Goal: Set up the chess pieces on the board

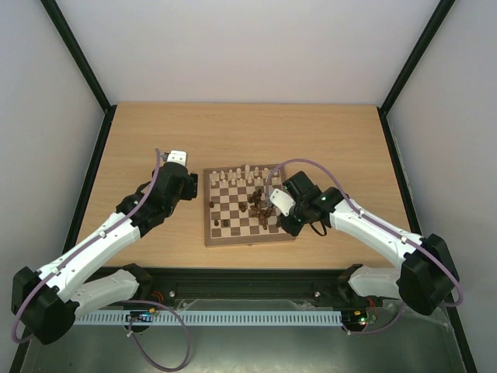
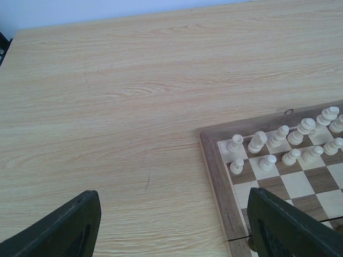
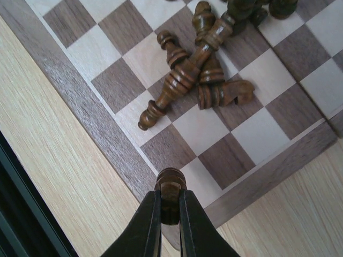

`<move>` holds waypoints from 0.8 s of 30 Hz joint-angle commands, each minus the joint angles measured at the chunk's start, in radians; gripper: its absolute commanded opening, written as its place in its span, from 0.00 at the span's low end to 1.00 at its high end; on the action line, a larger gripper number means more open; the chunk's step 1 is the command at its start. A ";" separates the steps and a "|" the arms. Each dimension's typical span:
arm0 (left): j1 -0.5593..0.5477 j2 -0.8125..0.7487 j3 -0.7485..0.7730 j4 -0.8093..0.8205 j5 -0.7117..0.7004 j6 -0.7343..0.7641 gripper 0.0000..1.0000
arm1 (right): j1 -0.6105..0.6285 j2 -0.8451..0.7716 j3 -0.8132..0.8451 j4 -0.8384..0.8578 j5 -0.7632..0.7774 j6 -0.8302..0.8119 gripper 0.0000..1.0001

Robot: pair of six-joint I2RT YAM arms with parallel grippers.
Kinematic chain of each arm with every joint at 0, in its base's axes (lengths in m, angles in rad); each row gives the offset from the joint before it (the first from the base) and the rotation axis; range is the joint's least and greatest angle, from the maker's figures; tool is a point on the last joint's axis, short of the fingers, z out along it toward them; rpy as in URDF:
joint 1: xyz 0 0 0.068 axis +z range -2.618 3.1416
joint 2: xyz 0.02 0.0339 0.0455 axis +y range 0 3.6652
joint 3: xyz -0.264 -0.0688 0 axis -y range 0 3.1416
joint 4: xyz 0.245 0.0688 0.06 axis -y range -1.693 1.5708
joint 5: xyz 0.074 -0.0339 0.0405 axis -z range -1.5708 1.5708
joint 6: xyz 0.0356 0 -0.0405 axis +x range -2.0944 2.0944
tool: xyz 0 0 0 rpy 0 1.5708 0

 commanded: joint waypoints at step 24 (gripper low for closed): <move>0.046 0.008 0.002 -0.002 0.055 -0.022 0.79 | 0.107 0.186 0.145 0.036 -0.160 -0.036 0.06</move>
